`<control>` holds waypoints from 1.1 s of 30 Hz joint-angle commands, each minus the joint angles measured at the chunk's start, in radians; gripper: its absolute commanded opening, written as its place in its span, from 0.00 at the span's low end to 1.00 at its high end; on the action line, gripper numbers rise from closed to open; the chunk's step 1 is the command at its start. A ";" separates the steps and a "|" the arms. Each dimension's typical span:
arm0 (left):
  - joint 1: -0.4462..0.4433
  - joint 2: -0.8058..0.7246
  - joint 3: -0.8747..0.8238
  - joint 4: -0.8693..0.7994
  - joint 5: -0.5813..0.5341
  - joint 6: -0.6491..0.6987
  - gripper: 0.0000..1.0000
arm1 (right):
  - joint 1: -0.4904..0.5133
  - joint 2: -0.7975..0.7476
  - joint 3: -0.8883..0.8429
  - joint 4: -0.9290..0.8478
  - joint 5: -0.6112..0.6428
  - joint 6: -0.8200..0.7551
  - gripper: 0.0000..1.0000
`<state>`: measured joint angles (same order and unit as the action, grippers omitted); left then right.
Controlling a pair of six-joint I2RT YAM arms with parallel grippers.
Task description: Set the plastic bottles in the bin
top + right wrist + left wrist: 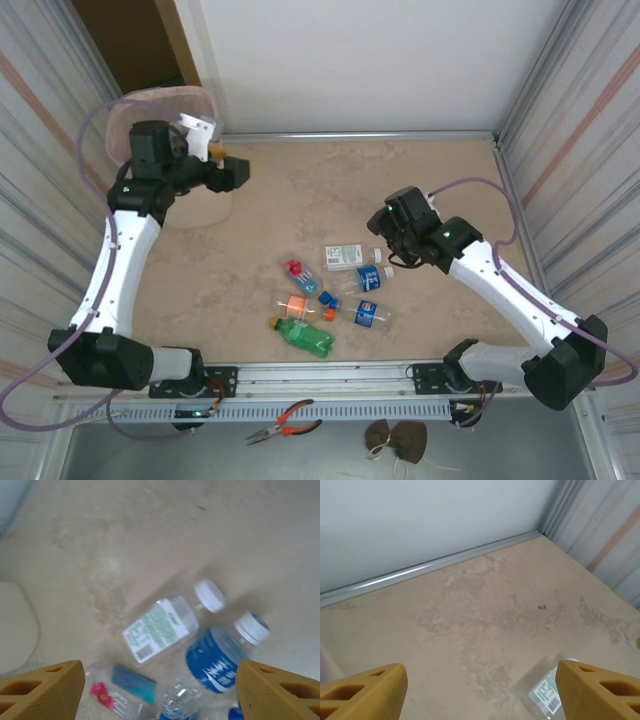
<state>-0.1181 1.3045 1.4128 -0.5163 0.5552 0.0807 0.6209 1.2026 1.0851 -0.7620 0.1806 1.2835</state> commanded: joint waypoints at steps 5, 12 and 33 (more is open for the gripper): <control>-0.123 -0.084 -0.131 0.063 -0.067 -0.021 0.78 | -0.077 0.009 -0.153 -0.022 -0.125 0.310 0.75; -0.191 -0.112 -0.219 0.108 -0.084 -0.083 0.77 | -0.142 0.101 -0.205 0.063 -0.217 0.316 0.68; -0.274 -0.132 -0.239 0.084 -0.135 -0.129 0.76 | -0.224 0.334 -0.328 0.352 -0.401 0.353 0.52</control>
<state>-0.3729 1.1984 1.1843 -0.4377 0.4324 -0.0349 0.4049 1.5249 0.7815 -0.4435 -0.1997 1.5902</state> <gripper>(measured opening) 0.765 0.535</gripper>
